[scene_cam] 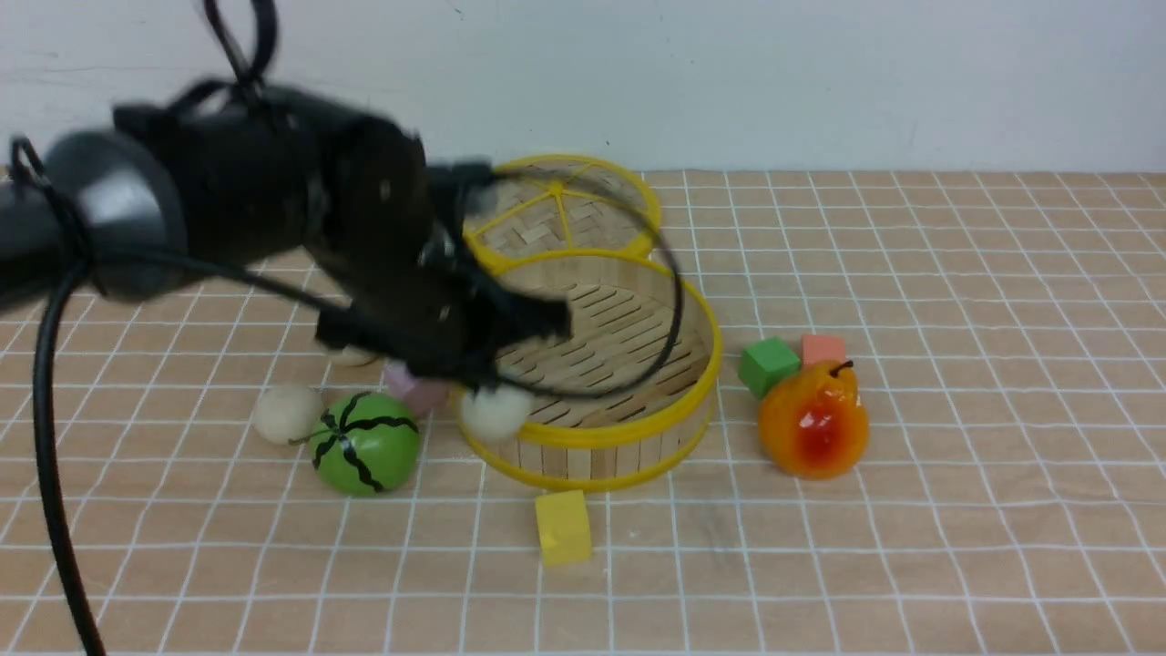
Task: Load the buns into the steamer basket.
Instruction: Use the left arm to put the steamed stuffed bun into the steamer, then use the left arm to grab a steamed stuffed bun
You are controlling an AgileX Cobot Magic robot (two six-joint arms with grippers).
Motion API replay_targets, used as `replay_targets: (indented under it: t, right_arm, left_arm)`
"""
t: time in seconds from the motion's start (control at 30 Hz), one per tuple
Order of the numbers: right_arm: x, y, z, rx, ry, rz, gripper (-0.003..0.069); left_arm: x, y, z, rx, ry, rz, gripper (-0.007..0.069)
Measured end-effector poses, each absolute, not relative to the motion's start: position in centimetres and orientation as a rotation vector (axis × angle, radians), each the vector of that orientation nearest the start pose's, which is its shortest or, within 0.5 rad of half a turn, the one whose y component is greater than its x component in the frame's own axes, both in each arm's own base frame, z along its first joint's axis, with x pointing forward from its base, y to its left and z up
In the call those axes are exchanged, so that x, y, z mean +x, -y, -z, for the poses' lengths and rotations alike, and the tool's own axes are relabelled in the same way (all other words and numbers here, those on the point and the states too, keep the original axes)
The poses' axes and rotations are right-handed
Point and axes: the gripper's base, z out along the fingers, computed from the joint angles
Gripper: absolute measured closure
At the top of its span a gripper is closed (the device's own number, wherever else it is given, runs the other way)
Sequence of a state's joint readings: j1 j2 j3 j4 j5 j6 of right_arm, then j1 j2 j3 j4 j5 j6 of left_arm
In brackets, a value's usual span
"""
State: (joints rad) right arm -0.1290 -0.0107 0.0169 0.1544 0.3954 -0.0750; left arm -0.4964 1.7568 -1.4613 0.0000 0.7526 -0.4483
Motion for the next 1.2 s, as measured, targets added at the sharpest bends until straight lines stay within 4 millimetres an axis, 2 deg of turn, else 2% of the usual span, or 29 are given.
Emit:
replay_targets:
  t: [0.1, 0.17, 0.2, 0.3, 0.47, 0.63, 0.73, 0.8, 0.87, 0.97, 1.0, 1.07, 1.1, 1.2]
  right_arm:
    - [5.2, 0.1, -17.3, 0.144, -1.875, -0.014, 0.0419]
    - [5.2, 0.1, -17.3, 0.144, -1.875, -0.014, 0.0419]
    - [5.2, 0.1, -17.3, 0.144, -1.875, -0.014, 0.0419]
    - [5.2, 0.1, -17.3, 0.144, -1.875, -0.014, 0.0419]
    - [5.2, 0.1, -17.3, 0.144, -1.875, -0.014, 0.0419]
    - [5.2, 0.1, -17.3, 0.144, -1.875, -0.014, 0.0419]
    - [5.2, 0.1, -17.3, 0.144, -1.875, -0.014, 0.0419]
    - [5.2, 0.1, -17.3, 0.144, -1.875, -0.014, 0.0419]
    - [5.2, 0.1, -17.3, 0.144, -1.875, -0.014, 0.0419]
    - [5.2, 0.1, -17.3, 0.144, -1.875, -0.014, 0.0419]
    - [5.2, 0.1, -17.3, 0.144, -1.875, -0.014, 0.0419]
    - [5.2, 0.1, -17.3, 0.144, -1.875, -0.014, 0.0419]
    - [5.2, 0.1, -17.3, 0.144, -1.875, -0.014, 0.0419]
    - [5.2, 0.1, -17.3, 0.143, -1.875, -0.013, 0.0419]
  left_arm:
    - [35.5, 19.4, -29.7, 0.041, -2.491, 0.453, 0.0638]
    - [36.3, 19.9, -29.2, 0.033, -2.446, 0.481, 0.0638]
    - [37.3, 20.5, -28.1, 0.027, -2.418, 0.497, 0.0638]
    - [38.5, 21.2, -25.0, 0.014, -2.456, 0.491, 0.0634]
    - [39.5, 21.8, -20.8, -0.007, -2.539, 0.468, 0.0607]
    - [39.8, 22.0, -20.7, -0.011, -2.528, 0.476, 0.0545]
    - [39.7, 21.9, -20.9, -0.014, -2.530, 0.479, 0.0427]
    - [39.4, 21.8, -21.7, -0.011, -2.542, 0.477, 0.0326]
    - [39.0, 21.7, -22.7, -0.007, -2.552, 0.475, 0.0256]
    - [38.7, 21.6, -24.1, -0.003, -2.555, 0.478, 0.0200]
    - [38.5, 21.3, -25.8, 0.002, -2.546, 0.478, 0.0167]
    - [38.3, 21.0, -27.3, 0.007, -2.534, 0.475, 0.0151]
    - [38.1, 20.3, -29.0, 0.008, -2.517, 0.463, 0.0143]
    - [38.0, 17.8, -32.1, -0.019, -2.489, 0.401, 0.0141]
